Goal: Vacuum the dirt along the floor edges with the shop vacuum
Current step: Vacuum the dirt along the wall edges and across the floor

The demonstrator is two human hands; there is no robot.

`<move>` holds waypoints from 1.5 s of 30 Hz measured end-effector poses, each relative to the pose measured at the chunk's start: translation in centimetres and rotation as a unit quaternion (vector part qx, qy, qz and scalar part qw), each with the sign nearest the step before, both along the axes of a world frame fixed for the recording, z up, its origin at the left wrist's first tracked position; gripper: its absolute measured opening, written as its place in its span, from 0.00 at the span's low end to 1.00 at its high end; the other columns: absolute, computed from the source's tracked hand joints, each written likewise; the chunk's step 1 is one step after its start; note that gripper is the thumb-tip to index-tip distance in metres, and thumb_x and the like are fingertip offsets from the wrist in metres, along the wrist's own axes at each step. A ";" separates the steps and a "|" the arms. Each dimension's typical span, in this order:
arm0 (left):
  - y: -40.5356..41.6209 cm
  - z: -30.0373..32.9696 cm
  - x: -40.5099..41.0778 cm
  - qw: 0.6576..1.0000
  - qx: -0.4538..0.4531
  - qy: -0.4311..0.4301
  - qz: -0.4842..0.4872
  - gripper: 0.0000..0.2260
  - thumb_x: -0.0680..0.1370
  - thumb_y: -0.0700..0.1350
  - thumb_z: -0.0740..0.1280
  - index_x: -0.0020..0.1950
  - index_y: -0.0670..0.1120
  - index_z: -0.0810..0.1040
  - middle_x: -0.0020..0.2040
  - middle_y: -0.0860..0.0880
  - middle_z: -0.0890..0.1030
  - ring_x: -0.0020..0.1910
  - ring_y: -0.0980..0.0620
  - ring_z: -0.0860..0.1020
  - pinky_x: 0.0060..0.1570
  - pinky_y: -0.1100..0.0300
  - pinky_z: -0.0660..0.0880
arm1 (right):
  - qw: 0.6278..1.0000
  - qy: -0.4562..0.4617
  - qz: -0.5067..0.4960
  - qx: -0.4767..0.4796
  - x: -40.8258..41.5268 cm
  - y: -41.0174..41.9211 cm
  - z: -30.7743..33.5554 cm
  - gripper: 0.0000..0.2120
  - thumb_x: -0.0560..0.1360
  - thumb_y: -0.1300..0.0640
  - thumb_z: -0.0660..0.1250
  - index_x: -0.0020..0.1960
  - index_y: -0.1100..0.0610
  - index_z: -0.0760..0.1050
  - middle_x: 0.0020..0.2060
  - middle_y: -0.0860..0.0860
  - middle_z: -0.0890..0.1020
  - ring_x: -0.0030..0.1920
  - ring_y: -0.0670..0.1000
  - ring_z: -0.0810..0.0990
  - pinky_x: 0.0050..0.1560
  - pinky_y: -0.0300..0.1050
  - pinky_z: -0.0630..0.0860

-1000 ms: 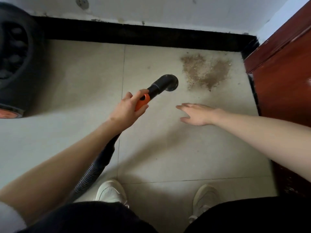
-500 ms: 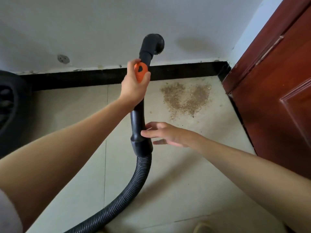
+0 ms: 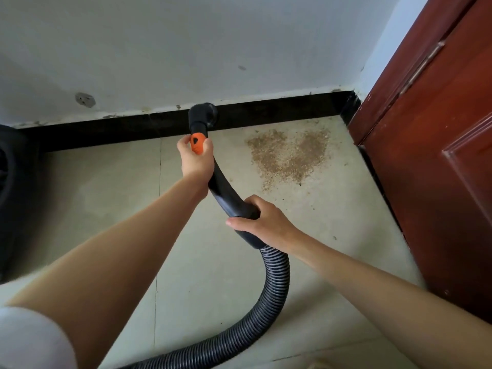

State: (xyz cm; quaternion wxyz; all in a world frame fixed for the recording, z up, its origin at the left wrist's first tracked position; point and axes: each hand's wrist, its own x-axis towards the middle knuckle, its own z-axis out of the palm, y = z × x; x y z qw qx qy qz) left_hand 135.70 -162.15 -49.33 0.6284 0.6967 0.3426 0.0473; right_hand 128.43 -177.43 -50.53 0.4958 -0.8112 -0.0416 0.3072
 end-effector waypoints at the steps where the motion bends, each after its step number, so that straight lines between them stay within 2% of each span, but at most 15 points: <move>1: -0.1 -0.2 0.4 1.000 -0.016 0.006 0.005 0.22 0.79 0.49 0.60 0.72 0.51 0.58 0.56 0.48 0.70 0.48 0.49 0.74 0.50 0.53 0.75 | 1.000 -0.007 0.004 0.000 0.3 -0.4 0.0 0.16 0.69 0.45 0.73 0.51 0.51 0.73 0.45 0.47 0.81 0.46 0.48 0.81 0.50 0.47 0.78; 3: -0.3 -1.0 1.3 0.999 -0.037 0.026 0.008 0.23 0.79 0.50 0.61 0.72 0.50 0.58 0.57 0.46 0.71 0.53 0.47 0.75 0.57 0.50 0.75 | 0.999 -0.033 0.019 -0.018 1.0 -1.1 -0.2 0.15 0.69 0.45 0.72 0.51 0.49 0.73 0.43 0.46 0.81 0.45 0.47 0.81 0.49 0.47 0.78; 5: -0.5 -2.1 1.9 0.996 -0.053 0.065 0.009 0.24 0.78 0.51 0.62 0.71 0.46 0.59 0.57 0.45 0.72 0.53 0.46 0.74 0.56 0.50 0.75 | 0.996 -0.058 0.047 -0.055 1.9 -2.1 -0.6 0.14 0.69 0.44 0.71 0.51 0.48 0.73 0.42 0.47 0.81 0.43 0.48 0.81 0.47 0.47 0.78; 10: -1.1 -4.7 2.1 0.983 -0.107 0.148 0.020 0.23 0.77 0.51 0.64 0.66 0.40 0.62 0.55 0.42 0.74 0.51 0.45 0.76 0.36 0.55 0.76 | 0.981 -0.085 0.129 -0.116 5.4 -4.5 -1.8 0.13 0.70 0.45 0.70 0.50 0.50 0.75 0.40 0.49 0.81 0.42 0.51 0.80 0.43 0.48 0.77; 13: -1.6 -5.6 2.3 0.981 -0.096 0.166 -0.016 0.26 0.79 0.51 0.64 0.70 0.39 0.59 0.53 0.42 0.73 0.39 0.49 0.77 0.29 0.61 0.77 | 0.984 -0.071 0.123 -0.111 7.4 -5.4 -2.1 0.10 0.70 0.47 0.71 0.48 0.51 0.76 0.39 0.50 0.80 0.38 0.50 0.79 0.39 0.45 0.72; 16: -3.3 -5.4 2.4 0.981 -0.085 0.161 -0.064 0.28 0.79 0.52 0.62 0.74 0.44 0.54 0.52 0.43 0.73 0.36 0.50 0.75 0.36 0.60 0.78 | 0.990 -0.052 0.094 -0.094 8.0 -6.4 -2.4 0.07 0.72 0.50 0.71 0.45 0.51 0.76 0.36 0.48 0.80 0.37 0.48 0.77 0.39 0.44 0.71; 20: -5.6 -4.6 2.3 0.981 -0.061 0.123 -0.134 0.27 0.80 0.50 0.61 0.75 0.50 0.52 0.57 0.44 0.72 0.47 0.46 0.77 0.41 0.57 0.78 | 0.992 -0.049 0.065 -0.092 7.2 -7.2 -2.7 0.08 0.73 0.49 0.69 0.47 0.52 0.76 0.38 0.48 0.81 0.40 0.49 0.80 0.42 0.44 0.73; 24: -6.5 -4.6 2.4 0.976 -0.073 0.119 -0.168 0.29 0.80 0.47 0.62 0.76 0.53 0.50 0.61 0.43 0.73 0.48 0.45 0.76 0.36 0.58 0.78 | 0.993 -0.041 0.042 -0.101 6.8 -7.7 -3.0 0.08 0.72 0.46 0.69 0.44 0.50 0.74 0.39 0.50 0.81 0.41 0.51 0.80 0.42 0.45 0.73; 27: -7.6 -4.5 3.0 0.975 -0.081 0.109 -0.176 0.31 0.80 0.46 0.63 0.77 0.53 0.49 0.59 0.43 0.72 0.46 0.46 0.75 0.35 0.58 0.77 | 0.994 -0.038 0.035 -0.101 6.9 -8.7 -2.8 0.10 0.73 0.47 0.68 0.46 0.53 0.75 0.40 0.54 0.81 0.41 0.53 0.80 0.41 0.44 0.71; 30: -9.4 -4.3 3.6 0.972 -0.073 0.110 -0.193 0.31 0.80 0.44 0.62 0.77 0.52 0.47 0.59 0.44 0.70 0.49 0.45 0.75 0.40 0.55 0.78 | 0.994 -0.033 0.020 -0.106 7.2 -10.3 -2.9 0.09 0.74 0.48 0.68 0.45 0.53 0.74 0.39 0.52 0.80 0.40 0.51 0.79 0.40 0.42 0.71; 34: -12.2 -4.5 4.3 0.969 -0.061 0.103 -0.217 0.30 0.81 0.44 0.61 0.77 0.51 0.46 0.57 0.45 0.69 0.49 0.45 0.75 0.34 0.58 0.76 | 0.994 -0.031 -0.009 -0.104 7.4 -13.2 -3.9 0.10 0.73 0.47 0.68 0.48 0.53 0.76 0.42 0.51 0.81 0.44 0.52 0.81 0.43 0.45 0.75; 37: -15.1 -4.9 5.2 0.965 -0.044 0.099 -0.240 0.31 0.81 0.45 0.61 0.77 0.52 0.45 0.55 0.46 0.69 0.50 0.44 0.75 0.43 0.53 0.78 | 0.994 -0.031 -0.037 -0.095 7.6 -15.8 -4.7 0.11 0.73 0.47 0.68 0.51 0.52 0.77 0.44 0.51 0.82 0.46 0.51 0.81 0.48 0.49 0.78; 39: -17.3 -5.0 5.8 0.961 -0.031 0.094 -0.256 0.31 0.81 0.45 0.61 0.76 0.51 0.45 0.56 0.46 0.69 0.51 0.45 0.75 0.46 0.52 0.77 | 0.994 -0.034 -0.063 -0.083 7.7 -17.6 -5.4 0.09 0.73 0.48 0.69 0.50 0.51 0.77 0.43 0.50 0.82 0.46 0.50 0.81 0.47 0.48 0.77; 42: -20.5 -5.2 6.8 0.956 -0.012 0.082 -0.281 0.30 0.81 0.45 0.60 0.77 0.51 0.46 0.59 0.44 0.71 0.51 0.44 0.75 0.44 0.52 0.78 | 0.991 -0.047 -0.108 -0.059 7.8 -20.0 -6.2 0.06 0.73 0.50 0.69 0.47 0.50 0.77 0.42 0.50 0.82 0.46 0.50 0.80 0.43 0.42 0.73; 45: -23.2 -5.4 7.8 0.954 -0.015 0.086 -0.288 0.30 0.80 0.45 0.61 0.77 0.52 0.46 0.59 0.44 0.71 0.52 0.44 0.75 0.54 0.46 0.77 | 0.987 -0.059 -0.137 -0.059 8.2 -22.2 -7.0 0.05 0.72 0.50 0.70 0.45 0.50 0.77 0.40 0.49 0.82 0.44 0.49 0.80 0.43 0.42 0.73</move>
